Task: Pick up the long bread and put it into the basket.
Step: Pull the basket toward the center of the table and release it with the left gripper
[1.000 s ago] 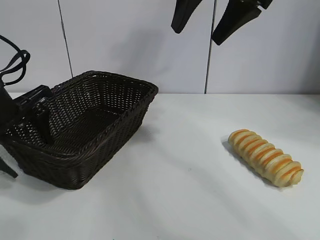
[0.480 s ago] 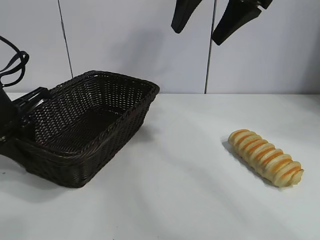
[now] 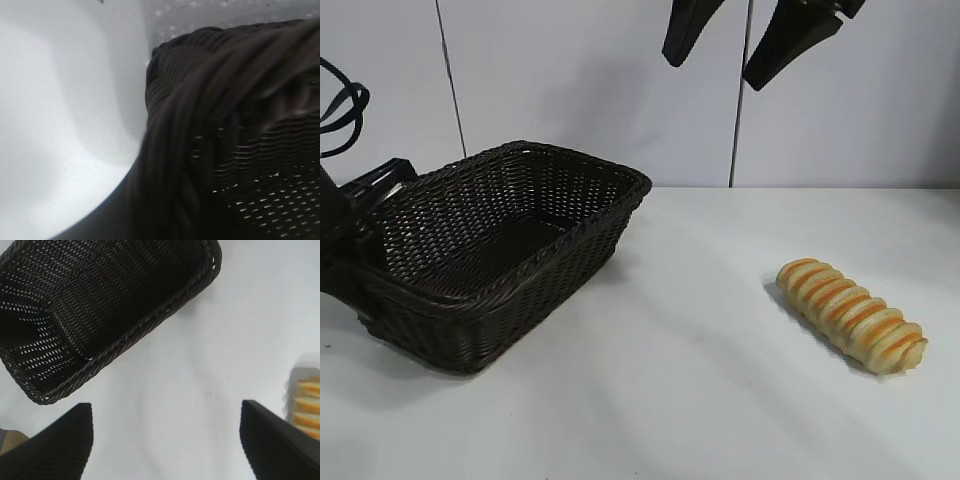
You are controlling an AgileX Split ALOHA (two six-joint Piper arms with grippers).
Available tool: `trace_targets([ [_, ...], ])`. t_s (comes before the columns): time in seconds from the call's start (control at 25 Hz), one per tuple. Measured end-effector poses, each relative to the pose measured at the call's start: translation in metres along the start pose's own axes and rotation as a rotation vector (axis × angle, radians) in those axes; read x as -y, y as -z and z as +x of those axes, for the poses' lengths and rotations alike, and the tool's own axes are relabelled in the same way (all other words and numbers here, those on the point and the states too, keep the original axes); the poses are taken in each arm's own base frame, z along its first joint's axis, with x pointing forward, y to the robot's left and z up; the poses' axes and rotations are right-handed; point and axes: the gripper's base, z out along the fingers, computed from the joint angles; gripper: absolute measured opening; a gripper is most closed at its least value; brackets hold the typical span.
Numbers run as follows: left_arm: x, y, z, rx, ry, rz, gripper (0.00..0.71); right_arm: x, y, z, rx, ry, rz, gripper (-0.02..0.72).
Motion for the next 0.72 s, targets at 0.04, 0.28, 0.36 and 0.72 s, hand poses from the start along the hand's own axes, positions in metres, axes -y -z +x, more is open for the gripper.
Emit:
trace_targets([
  [0.04,0.002,0.002,0.000,-0.008,-0.018,0.012,0.102,0.000,0.000,0.000,0.000,0.000,0.000,0.581],
  [0.28,0.015,0.010,0.000,-0.033,-0.093,0.069,0.102,0.000,0.000,0.000,0.000,0.000,0.000,0.581],
  [0.36,0.016,0.011,0.000,-0.035,-0.123,0.071,0.102,0.000,0.000,0.000,0.000,0.000,0.000,0.581],
  [0.72,0.015,0.011,0.001,-0.051,-0.287,0.059,0.102,0.000,0.000,0.000,0.000,0.000,0.000,0.581],
])
